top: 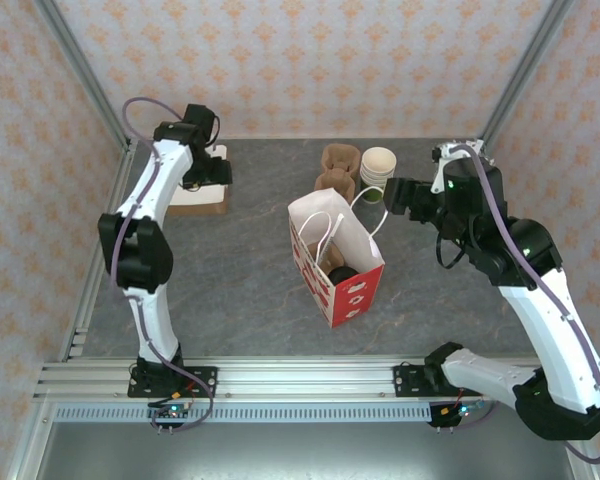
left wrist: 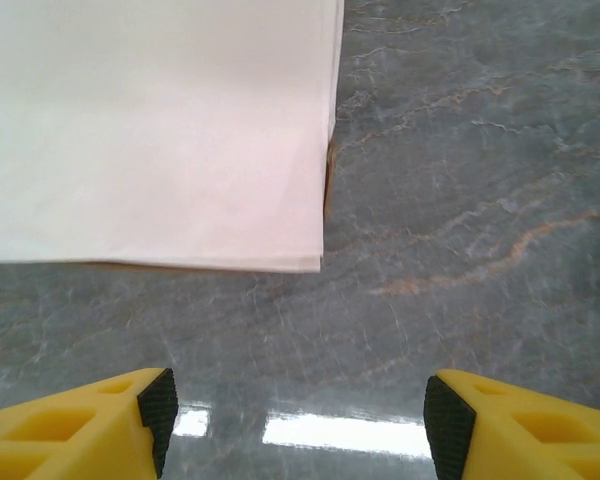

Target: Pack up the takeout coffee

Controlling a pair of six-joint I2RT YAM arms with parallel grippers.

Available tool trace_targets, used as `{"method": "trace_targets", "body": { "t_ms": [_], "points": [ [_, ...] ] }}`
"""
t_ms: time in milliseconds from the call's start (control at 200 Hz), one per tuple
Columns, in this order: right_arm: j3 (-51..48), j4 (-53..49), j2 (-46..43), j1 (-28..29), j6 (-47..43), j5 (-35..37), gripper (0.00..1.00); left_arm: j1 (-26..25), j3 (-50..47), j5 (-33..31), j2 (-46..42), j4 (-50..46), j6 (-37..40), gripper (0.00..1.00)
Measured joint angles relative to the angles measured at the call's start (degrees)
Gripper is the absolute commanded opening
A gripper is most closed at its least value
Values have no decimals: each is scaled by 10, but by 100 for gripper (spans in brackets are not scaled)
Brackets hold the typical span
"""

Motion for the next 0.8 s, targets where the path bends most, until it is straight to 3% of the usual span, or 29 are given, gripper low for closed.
{"method": "trace_targets", "body": {
  "t_ms": [400, 801],
  "points": [
    [-36, 8, -6, -3, -1, 7, 95, -15, 183, -61, 178, -67, 17, 60],
    [-45, 10, -6, -6, -3, 19, 95, -20, 215, -84, 226, -77, 19, 50]
  ]
}}
